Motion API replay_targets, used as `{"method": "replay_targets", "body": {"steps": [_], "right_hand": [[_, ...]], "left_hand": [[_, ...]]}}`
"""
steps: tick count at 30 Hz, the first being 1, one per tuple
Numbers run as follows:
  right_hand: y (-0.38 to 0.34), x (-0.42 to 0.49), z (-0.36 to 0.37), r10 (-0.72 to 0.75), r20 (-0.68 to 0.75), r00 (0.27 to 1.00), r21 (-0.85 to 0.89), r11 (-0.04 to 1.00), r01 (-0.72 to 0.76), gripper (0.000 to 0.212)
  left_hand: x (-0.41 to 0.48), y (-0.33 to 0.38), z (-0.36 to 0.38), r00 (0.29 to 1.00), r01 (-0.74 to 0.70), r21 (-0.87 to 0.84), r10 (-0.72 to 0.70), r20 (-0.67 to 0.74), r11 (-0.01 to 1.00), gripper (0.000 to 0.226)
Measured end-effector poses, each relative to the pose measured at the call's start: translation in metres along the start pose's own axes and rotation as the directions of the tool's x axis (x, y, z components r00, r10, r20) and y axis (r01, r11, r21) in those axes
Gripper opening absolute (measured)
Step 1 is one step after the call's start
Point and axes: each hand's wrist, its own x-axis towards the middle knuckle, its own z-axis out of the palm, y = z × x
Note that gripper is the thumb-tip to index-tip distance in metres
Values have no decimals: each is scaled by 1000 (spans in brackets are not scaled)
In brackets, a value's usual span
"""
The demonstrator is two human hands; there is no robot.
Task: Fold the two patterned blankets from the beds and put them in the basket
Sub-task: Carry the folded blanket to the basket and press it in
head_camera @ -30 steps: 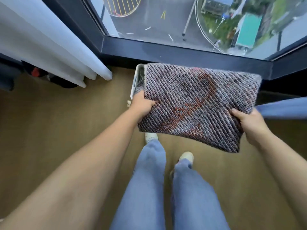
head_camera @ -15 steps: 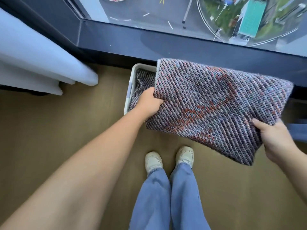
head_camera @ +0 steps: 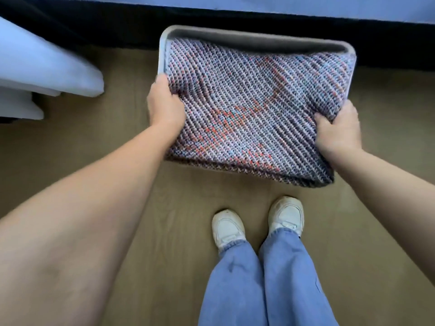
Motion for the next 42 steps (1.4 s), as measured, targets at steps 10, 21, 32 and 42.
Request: {"method": "replay_targets", "body": {"steps": [10, 21, 32, 42], "right_hand": [[19, 13, 19, -228, -150, 962, -205, 959, 196, 30], [13, -28, 21, -762, 252, 597, -335, 510, 792, 75], [47, 38, 72, -282, 498, 820, -701, 426, 572, 125], [34, 34, 72, -417, 467, 780, -593, 506, 626, 117]], "left_hand": [[-9, -15, 30, 981, -127, -25, 122, -151, 992, 35], [-63, -38, 22, 793, -599, 354, 469, 389, 719, 91], [-25, -50, 89, 890, -338, 578, 52, 453, 743, 139], [-11, -13, 69, 766, -336, 614, -173, 620, 715, 139]]}}
